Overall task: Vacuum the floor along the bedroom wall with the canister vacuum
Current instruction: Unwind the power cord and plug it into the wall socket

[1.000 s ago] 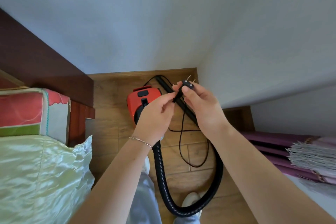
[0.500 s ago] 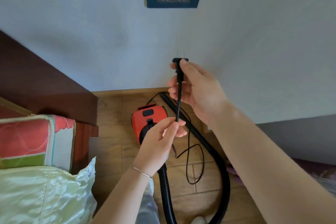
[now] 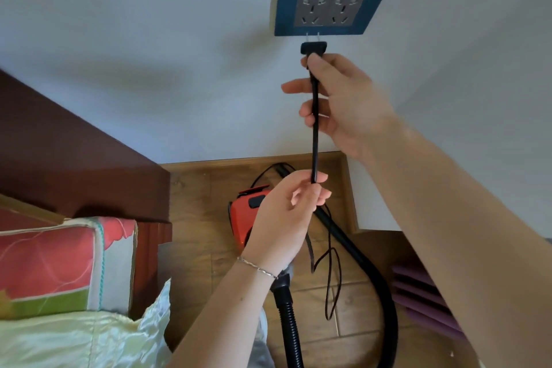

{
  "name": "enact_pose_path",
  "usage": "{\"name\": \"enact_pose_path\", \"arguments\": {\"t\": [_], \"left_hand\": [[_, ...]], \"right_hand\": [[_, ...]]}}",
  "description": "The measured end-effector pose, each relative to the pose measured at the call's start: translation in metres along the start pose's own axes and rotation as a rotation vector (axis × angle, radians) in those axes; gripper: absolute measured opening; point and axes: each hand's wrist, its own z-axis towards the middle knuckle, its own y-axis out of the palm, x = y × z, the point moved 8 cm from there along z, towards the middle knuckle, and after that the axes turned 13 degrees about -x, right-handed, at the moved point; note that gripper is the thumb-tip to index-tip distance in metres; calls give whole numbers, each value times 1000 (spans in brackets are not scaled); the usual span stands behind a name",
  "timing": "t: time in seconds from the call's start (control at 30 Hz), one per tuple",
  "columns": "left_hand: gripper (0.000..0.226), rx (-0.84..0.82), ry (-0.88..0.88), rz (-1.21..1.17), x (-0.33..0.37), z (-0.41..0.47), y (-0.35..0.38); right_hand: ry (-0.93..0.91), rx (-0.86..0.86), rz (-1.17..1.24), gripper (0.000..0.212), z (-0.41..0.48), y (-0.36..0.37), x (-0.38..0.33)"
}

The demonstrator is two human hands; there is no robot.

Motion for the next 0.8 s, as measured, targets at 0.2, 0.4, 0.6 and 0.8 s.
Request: {"name": "enact_pose_path", "arguments": {"t": [0.2,0.4,0.6,0.8], "left_hand": [[47,-134,-4,124,3,11,-3],[54,-106,60,128,9,1,3],[55,-60,55,80,9,-5,0],[51,-57,61,58,17,-9,1]], "right_hand": [[-74,37,7,22,14,-5,-20],[-53,64,24,30,19,-15,-20],[-46,55,25,31,21,-7,-18],[-72,61,31,27,22,-7,-20]]}}
